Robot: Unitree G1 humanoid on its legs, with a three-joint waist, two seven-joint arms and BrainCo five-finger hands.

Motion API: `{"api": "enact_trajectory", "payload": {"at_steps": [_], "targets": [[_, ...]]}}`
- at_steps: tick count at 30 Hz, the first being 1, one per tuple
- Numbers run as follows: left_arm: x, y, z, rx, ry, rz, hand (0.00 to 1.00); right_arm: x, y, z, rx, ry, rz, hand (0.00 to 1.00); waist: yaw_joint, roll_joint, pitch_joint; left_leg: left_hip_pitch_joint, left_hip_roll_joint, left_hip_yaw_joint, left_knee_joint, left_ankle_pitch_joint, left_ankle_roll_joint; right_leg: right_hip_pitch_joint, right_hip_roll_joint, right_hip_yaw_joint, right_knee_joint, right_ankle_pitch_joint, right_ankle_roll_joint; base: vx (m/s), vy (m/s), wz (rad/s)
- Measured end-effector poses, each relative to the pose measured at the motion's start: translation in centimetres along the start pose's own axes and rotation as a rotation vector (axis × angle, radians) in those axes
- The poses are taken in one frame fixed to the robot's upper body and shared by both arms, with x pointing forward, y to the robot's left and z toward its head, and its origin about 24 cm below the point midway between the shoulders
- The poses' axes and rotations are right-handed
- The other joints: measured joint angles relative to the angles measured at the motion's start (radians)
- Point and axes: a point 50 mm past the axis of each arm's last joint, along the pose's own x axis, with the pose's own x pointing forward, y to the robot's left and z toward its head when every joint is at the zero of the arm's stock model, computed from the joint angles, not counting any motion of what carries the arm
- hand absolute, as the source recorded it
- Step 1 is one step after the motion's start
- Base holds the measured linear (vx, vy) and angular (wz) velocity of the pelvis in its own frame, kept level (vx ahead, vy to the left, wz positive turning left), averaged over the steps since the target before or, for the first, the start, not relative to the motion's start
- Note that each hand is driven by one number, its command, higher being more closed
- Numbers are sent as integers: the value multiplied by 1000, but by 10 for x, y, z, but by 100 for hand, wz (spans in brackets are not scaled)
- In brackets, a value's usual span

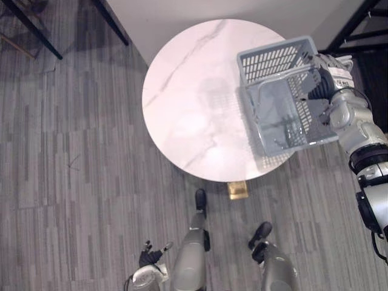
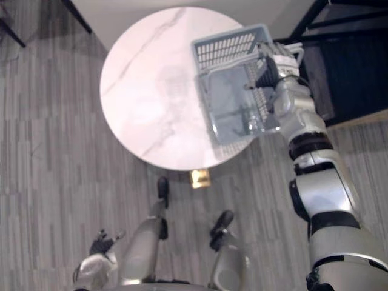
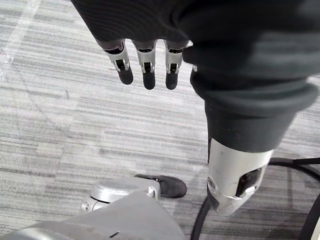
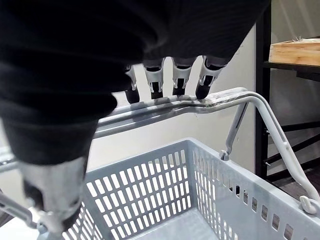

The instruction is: Pick vegetable in the basket

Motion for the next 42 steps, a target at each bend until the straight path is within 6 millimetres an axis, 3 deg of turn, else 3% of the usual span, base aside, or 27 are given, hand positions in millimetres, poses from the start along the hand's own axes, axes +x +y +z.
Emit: {"api": "enact_trajectory", "payload": {"at_steps": [6, 11, 16, 28, 42], "targets": [[1, 0, 2, -9, -4, 5, 0, 7, -16, 1, 38, 23, -47, 0, -1, -1, 0, -1, 10, 0, 0, 3, -4, 1, 10, 1, -4, 0, 0, 4, -38, -1], [3, -2, 8, -13, -19, 1, 0, 8, -19, 4, 38, 14, -46, 0, 0, -4, -1, -2, 14, 0, 0, 3, -5, 1, 14, 1, -5, 0, 0, 2, -38, 0], [4, -2, 11, -20, -26, 13, 0, 10, -22, 17, 21, -50, -49, 0, -1, -11, -1, -3, 15, 1, 0, 3, -5, 1, 17, 2, -10, 0, 0, 8, -31, -1], [4, -2, 12, -21, -30, 18, 0, 7, -3, 34, -167, -164, 51, 0, 9, -34, 1, -12, 11, -6, -1, 3, -6, 0, 18, -6, -12, 0, 0, 2, -10, 1], [5, 2, 15, -15, -39, 31, 0, 13, -13, 5, -174, -2, 54, 0, 27, -34, 1, -52, -7, -61, 1, 12, -1, -2, 8, -51, -13, -1, 1, 9, -12, 11]]}}
